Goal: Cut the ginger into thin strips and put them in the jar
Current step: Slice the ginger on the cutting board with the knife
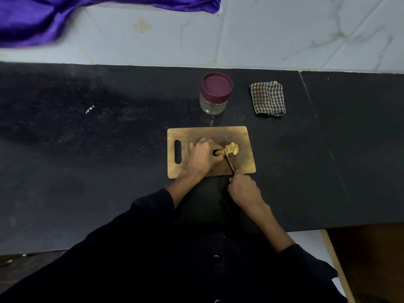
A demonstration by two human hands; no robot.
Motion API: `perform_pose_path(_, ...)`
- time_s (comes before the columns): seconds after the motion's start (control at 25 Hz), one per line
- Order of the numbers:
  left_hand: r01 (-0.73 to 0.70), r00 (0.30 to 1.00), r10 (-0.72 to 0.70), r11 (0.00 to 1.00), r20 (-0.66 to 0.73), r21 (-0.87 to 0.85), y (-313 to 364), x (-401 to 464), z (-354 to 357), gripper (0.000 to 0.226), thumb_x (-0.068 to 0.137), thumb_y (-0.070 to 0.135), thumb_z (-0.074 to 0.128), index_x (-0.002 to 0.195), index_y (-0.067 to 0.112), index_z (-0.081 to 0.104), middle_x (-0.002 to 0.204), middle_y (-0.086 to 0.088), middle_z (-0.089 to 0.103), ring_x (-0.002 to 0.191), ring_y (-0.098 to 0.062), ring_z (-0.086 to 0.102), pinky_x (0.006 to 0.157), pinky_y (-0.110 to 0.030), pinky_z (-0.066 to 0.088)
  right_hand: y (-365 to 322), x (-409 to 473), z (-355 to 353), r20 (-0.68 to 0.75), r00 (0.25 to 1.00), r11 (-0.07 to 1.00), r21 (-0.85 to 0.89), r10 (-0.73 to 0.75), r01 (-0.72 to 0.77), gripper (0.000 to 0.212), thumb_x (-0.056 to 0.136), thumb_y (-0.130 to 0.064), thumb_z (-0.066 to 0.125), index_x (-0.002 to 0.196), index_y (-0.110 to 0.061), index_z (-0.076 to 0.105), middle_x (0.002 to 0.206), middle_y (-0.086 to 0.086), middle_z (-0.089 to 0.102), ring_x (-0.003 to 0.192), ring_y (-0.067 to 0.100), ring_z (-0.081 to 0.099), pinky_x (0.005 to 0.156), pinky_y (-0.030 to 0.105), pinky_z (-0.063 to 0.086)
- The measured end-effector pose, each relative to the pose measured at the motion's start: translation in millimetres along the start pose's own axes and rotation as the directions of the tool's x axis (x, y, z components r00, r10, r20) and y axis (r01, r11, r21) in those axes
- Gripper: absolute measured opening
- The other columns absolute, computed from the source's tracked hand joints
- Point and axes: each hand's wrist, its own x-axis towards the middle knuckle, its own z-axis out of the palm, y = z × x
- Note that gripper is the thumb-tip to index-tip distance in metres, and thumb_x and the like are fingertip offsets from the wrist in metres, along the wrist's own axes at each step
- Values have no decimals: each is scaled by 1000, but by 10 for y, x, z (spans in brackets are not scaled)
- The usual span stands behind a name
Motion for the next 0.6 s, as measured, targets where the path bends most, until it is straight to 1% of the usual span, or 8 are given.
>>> perform_pose_path(0.08,-11,1000,11,999,-15,-35,-41,-2,12,27,83,22,69,110,20,71,108,0,68,107,-17,51,93,-39,34,-31,11,-3,-23,1000,1000,13,-9,9,17,101,-18,44,112,-8,50,111,15,61,101,33,60,79,43,48)
perform_pose_path(0.12,-16,999,14,998,-34,-56,-57,-9,22,27,83,21,70,110,19,72,106,-1,68,105,-18,52,94,-41,37,-56,21,-6,-35,999,1000,18,-13,13,16,101,-18,44,111,-7,50,111,16,61,101,34,60,76,41,46)
perform_pose_path(0.2,-33,997,26,995,-72,-97,-89,-12,45,26,81,18,72,107,16,73,102,-2,69,99,-19,54,91,-47,42,-79,33,-4,-50,999,999,31,-18,20,16,101,-18,44,111,-7,50,112,16,62,102,35,60,74,39,42)
perform_pose_path(0.32,-41,997,35,994,-64,-104,-101,-5,38,28,80,16,73,108,15,73,102,-3,68,99,-19,54,92,-48,43,-98,39,-9,-50,999,1000,31,-5,7,18,101,-18,43,114,-6,49,115,17,61,105,36,59,75,40,41)
perform_pose_path(0.48,-57,997,52,994,-59,-88,-109,-10,51,26,81,16,72,107,14,73,105,-4,68,102,-20,54,94,-48,42,-195,128,-49,-52,999,998,60,5,-2,25,101,-21,44,119,-4,50,117,18,62,108,35,60,83,43,46)
perform_pose_path(0.6,-46,997,41,995,-60,-88,-85,-15,49,25,81,16,72,105,14,73,105,-2,69,102,-19,54,93,-47,42,-209,146,-16,-49,999,998,64,-2,5,24,101,-20,45,119,-4,49,117,18,62,107,35,60,82,44,47)
